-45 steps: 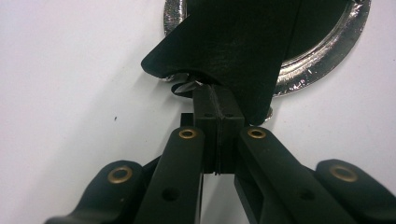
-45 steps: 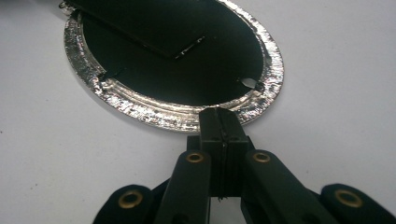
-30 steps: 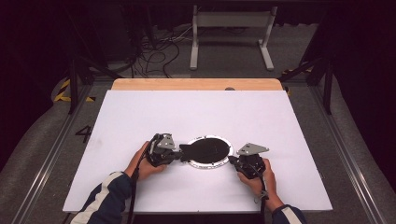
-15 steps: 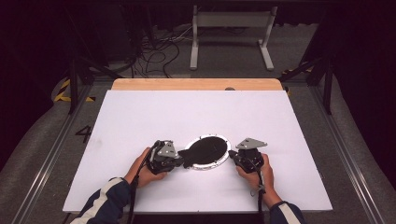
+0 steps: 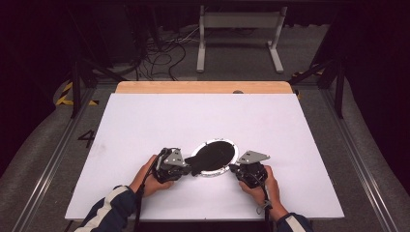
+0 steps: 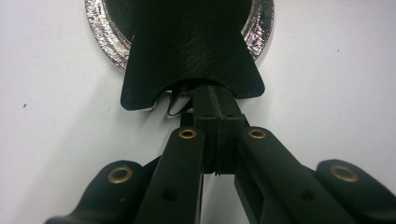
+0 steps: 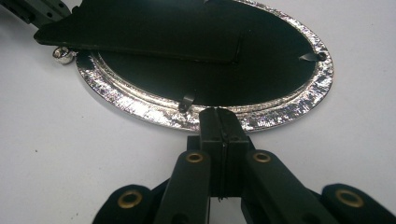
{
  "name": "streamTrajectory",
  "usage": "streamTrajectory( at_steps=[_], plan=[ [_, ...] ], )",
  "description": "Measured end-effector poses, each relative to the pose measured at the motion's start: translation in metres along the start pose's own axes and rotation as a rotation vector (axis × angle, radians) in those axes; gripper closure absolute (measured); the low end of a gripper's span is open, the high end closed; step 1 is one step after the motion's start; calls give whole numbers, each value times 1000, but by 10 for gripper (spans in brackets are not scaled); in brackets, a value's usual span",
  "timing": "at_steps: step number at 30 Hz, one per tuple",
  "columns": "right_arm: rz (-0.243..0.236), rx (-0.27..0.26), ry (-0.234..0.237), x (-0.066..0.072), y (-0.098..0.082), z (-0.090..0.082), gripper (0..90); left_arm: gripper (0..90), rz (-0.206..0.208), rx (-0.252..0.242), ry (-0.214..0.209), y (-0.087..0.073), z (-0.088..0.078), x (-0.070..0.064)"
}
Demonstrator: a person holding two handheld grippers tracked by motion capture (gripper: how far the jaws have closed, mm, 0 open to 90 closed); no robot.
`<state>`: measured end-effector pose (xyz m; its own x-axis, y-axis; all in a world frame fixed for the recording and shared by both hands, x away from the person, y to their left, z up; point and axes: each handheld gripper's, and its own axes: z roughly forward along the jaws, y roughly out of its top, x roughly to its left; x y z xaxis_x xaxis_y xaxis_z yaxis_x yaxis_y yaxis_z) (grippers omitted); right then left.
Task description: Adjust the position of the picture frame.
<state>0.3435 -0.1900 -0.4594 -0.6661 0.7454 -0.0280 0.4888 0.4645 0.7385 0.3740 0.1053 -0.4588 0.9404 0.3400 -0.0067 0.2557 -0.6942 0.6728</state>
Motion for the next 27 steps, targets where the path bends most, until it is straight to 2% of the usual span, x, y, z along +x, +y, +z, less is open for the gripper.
streamTrajectory(
  at_steps=[5, 10, 12, 13, 14, 16, 17, 19, 20, 24, 27],
  plan=[
    [6, -5, -9, -3, 2, 3, 900, 900, -3, -6, -9, 0, 1, 0],
    [19, -7, -27, -8, 7, 9, 900, 900, 13, -8, -12, 1, 2, -2],
    [20, -7, -36, -9, 9, 11, 900, 900, 5, -12, -15, 2, 3, -3],
    [22, -7, -36, -9, 10, 11, 900, 900, -4, -26, -45, 2, 4, -4],
    [21, -7, -37, -10, 11, 13, 900, 900, -2, -31, -57, 3, 7, -7],
    [22, -9, -41, -10, 12, 15, 900, 900, 53, -10, -29, 9, 9, -14],
    [17, -7, -45, -10, 13, 15, 900, 900, 55, -7, -21, 10, 9, -16],
    [15, -9, -44, -10, 12, 15, 900, 900, 58, -12, -31, 9, 9, -15],
    [19, -11, -42, -11, 12, 15, 900, 900, 41, -16, -44, 7, 8, -14],
    [16, -11, -35, -10, 11, 13, 900, 900, 66, -7, -37, 5, 4, -16],
    [12, -12, -32, -9, 9, 12, 900, 900, 55, -9, -35, 1, 0, -15]
  ],
)
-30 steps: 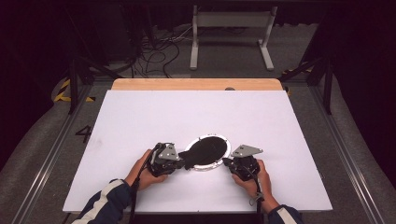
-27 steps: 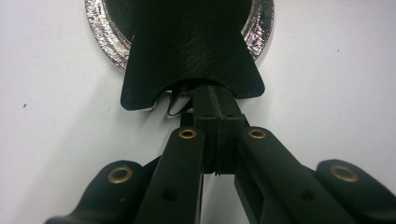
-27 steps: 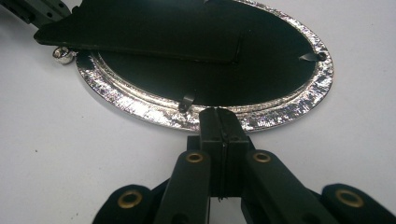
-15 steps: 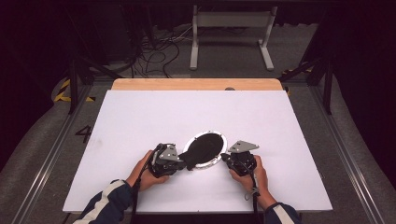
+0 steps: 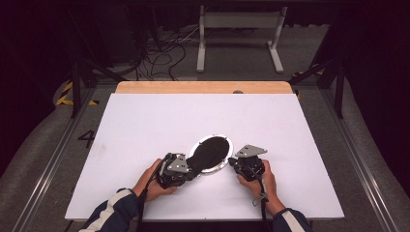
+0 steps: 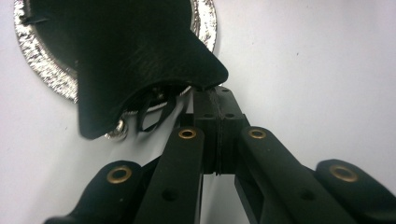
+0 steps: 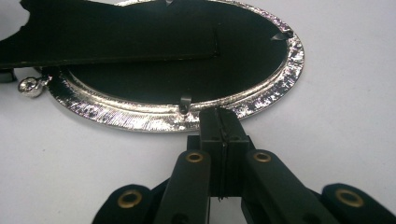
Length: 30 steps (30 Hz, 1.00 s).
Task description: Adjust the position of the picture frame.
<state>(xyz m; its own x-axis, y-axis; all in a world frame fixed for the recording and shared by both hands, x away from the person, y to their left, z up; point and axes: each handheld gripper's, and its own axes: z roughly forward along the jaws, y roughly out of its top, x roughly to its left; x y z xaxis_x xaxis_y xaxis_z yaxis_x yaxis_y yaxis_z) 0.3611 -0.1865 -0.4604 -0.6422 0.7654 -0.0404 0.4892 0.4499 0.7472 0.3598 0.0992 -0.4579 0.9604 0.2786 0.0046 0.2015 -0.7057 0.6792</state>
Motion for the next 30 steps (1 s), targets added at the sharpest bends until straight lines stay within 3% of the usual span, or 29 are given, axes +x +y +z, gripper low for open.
streamTrajectory(
  at_steps=[2, 7, 18, 25, 30],
  plan=[
    [-5, 3, 6, 1, -1, -2, 900, 900, 5, 2, 17, -2, -4, 1],
    [-9, 1, 15, 3, -3, -4, 900, 900, -33, -43, 47, -7, -16, 8],
    [-13, 5, 41, 9, -7, -8, 900, 898, -91, -77, 133, -13, -22, 29],
    [-15, 6, 57, 14, -6, -8, 900, 894, -120, -62, 144, -13, -12, 38],
    [-29, 4, 53, 19, -4, -6, 900, 895, -139, -52, 130, -14, -7, 42]
  ],
)
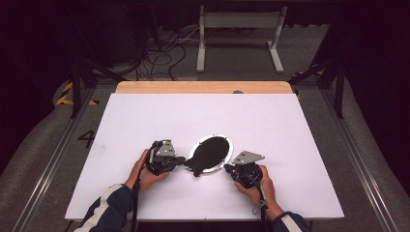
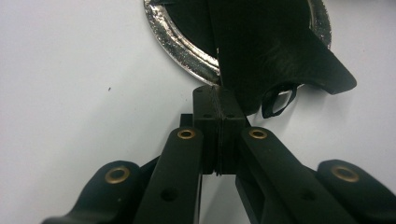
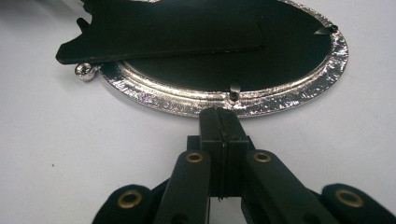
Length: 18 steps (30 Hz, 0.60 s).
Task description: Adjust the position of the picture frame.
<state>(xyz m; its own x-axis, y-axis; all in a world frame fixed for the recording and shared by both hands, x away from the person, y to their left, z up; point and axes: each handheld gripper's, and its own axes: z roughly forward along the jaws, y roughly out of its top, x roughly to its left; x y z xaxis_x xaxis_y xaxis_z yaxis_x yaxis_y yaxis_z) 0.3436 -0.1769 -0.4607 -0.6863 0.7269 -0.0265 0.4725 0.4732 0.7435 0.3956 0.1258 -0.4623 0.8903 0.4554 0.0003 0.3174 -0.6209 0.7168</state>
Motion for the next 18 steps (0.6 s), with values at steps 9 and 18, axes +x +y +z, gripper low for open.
streamTrajectory(
  at_steps=[9, 18],
  plan=[
    [9, -1, -2, -1, 3, 4, 900, 900, 7, 3, -30, 0, 2, -4],
    [19, -5, -7, -4, 3, 5, 900, 900, -7, -4, -59, -1, 2, -8]
  ],
)
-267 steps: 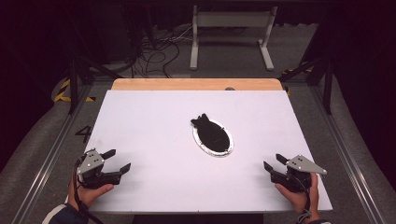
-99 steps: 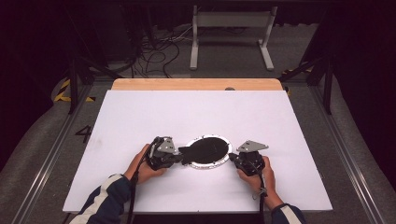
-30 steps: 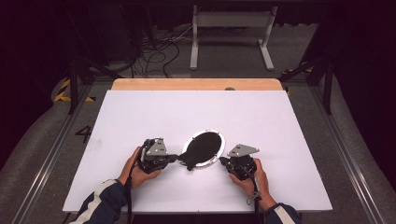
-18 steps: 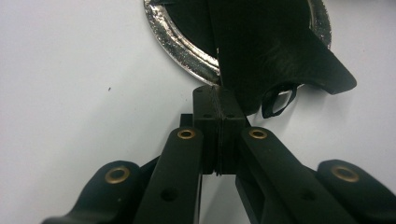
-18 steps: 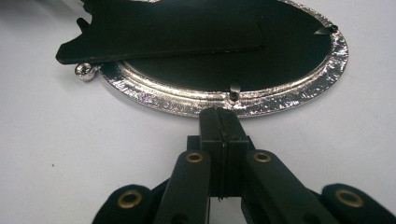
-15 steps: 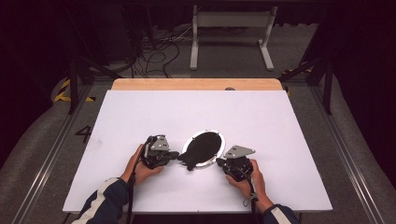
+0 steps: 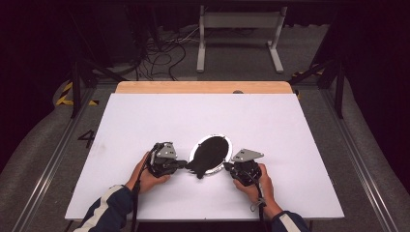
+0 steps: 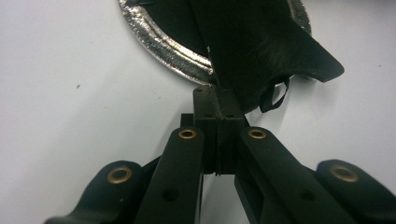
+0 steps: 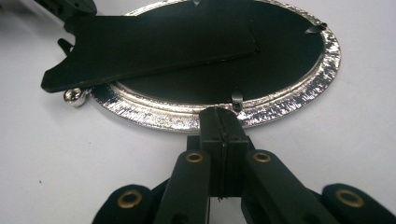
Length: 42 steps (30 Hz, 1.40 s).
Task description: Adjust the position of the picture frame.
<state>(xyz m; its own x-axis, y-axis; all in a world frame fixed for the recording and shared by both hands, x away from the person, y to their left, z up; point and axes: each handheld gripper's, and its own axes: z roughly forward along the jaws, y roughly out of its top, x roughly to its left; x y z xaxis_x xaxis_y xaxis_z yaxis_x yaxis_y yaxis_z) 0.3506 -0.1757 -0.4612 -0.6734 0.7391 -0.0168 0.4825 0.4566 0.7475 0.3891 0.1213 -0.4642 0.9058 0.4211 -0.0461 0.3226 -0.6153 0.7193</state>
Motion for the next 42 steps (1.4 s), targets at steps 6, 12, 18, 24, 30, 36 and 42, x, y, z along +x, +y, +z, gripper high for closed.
streamTrajectory(
  at_steps=[6, 12, 18, 24, 30, 36, 42],
  plan=[
    [8, 1, -9, -4, 3, 2, 900, 900, -1, -4, -14, 2, 3, -7],
    [11, -2, -17, -7, 4, 5, 900, 900, 2, -2, -6, 3, 4, -10],
    [-24, 10, 23, 4, 1, -1, 900, 900, 23, 14, -27, 1, 1, -17],
    [-35, 10, 35, 11, -2, -4, 900, 900, 24, 12, -43, 2, 3, -20],
    [-35, 13, 27, 10, -1, -4, 900, 900, 20, 3, -36, 4, 6, -21],
    [-2, 8, 18, 0, -3, -5, 900, 900, 28, -2, -22, 9, 13, -26],
    [11, 6, 9, -5, -3, -4, 900, 900, 30, -6, -26, 13, 16, -26]
  ],
)
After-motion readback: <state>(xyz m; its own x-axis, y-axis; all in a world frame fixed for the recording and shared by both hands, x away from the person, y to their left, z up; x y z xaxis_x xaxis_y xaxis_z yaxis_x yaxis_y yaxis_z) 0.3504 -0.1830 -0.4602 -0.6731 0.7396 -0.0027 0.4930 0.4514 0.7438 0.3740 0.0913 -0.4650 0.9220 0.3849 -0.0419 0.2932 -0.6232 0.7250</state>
